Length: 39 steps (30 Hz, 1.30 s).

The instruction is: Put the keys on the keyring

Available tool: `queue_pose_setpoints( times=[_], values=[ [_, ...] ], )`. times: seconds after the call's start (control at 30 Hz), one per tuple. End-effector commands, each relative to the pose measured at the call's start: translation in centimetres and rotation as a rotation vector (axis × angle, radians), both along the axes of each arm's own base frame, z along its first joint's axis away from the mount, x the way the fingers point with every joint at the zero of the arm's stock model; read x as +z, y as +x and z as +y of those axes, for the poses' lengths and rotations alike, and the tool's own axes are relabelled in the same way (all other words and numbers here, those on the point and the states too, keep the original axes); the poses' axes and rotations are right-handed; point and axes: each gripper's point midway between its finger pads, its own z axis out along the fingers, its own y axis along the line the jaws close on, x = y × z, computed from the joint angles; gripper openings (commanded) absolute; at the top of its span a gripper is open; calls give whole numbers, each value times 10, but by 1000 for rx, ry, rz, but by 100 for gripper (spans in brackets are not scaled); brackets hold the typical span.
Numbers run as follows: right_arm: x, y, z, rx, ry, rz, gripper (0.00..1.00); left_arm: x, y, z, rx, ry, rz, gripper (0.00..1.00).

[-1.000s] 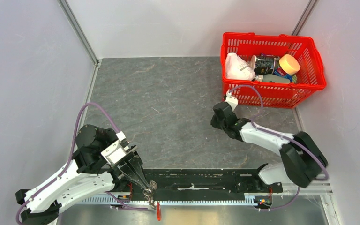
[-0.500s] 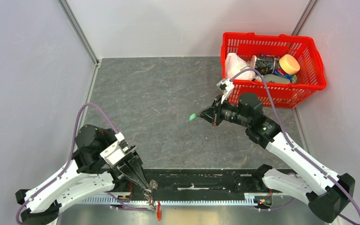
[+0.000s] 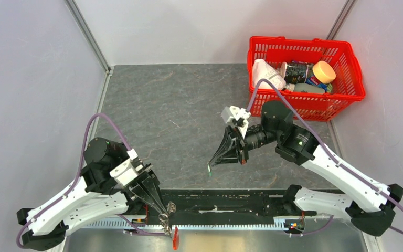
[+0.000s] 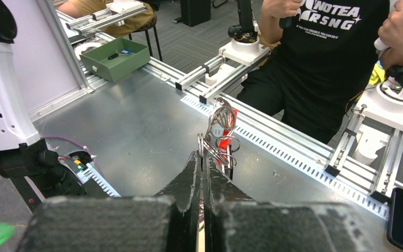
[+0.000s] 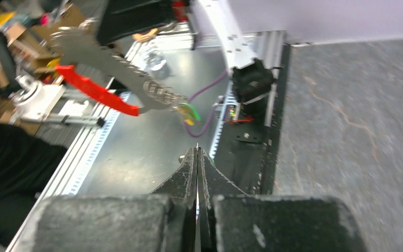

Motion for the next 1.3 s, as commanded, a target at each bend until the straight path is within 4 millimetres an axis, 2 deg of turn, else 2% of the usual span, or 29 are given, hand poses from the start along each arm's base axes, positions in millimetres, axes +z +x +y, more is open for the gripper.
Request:
queue_pose_setpoints(
  times=[0.0,0.2,0.33,0.5,0.67,0.7,0.77,0.87,0.93,1.0,1.03,1.07,1.13,1.27],
  values=[
    [16,-42,5,212,16,-113,0,12,-3,3,-20,-40,-35,2],
    [16,-68,15,320,8,-197,0,13,-3,3,-23,-32,-31,2],
    [11,-74,22,322,-32,-216,0,10,0,-2,2,-22,-12,2],
    [-1,-63,28,219,-105,-204,0,4,19,-24,107,68,58,2],
    [-15,-43,23,67,-201,-187,0,-14,56,-54,341,214,110,2],
    [-17,-40,21,40,-217,-189,0,-20,68,-62,409,254,127,2],
    [-23,-34,15,-2,-251,-190,0,-45,99,-79,571,383,153,2],
    [-32,-18,8,-113,-307,-203,0,-99,151,-91,845,633,142,2],
    [-42,1,0,-227,-365,-222,0,-144,186,-86,1046,829,75,2],
    [-52,18,-8,-329,-422,-245,0,-181,207,-73,1178,1011,4,2],
    [-55,25,-11,-372,-441,-256,0,-193,212,-70,1206,1066,-19,2],
    [-58,29,-14,-392,-451,-263,0,-202,213,-71,1203,1106,-31,2],
    [-61,32,-17,-412,-457,-272,0,-207,210,-74,1188,1121,-40,2],
    [-62,34,-21,-434,-457,-283,0,-186,209,-76,1194,1009,-34,2]
  ],
)
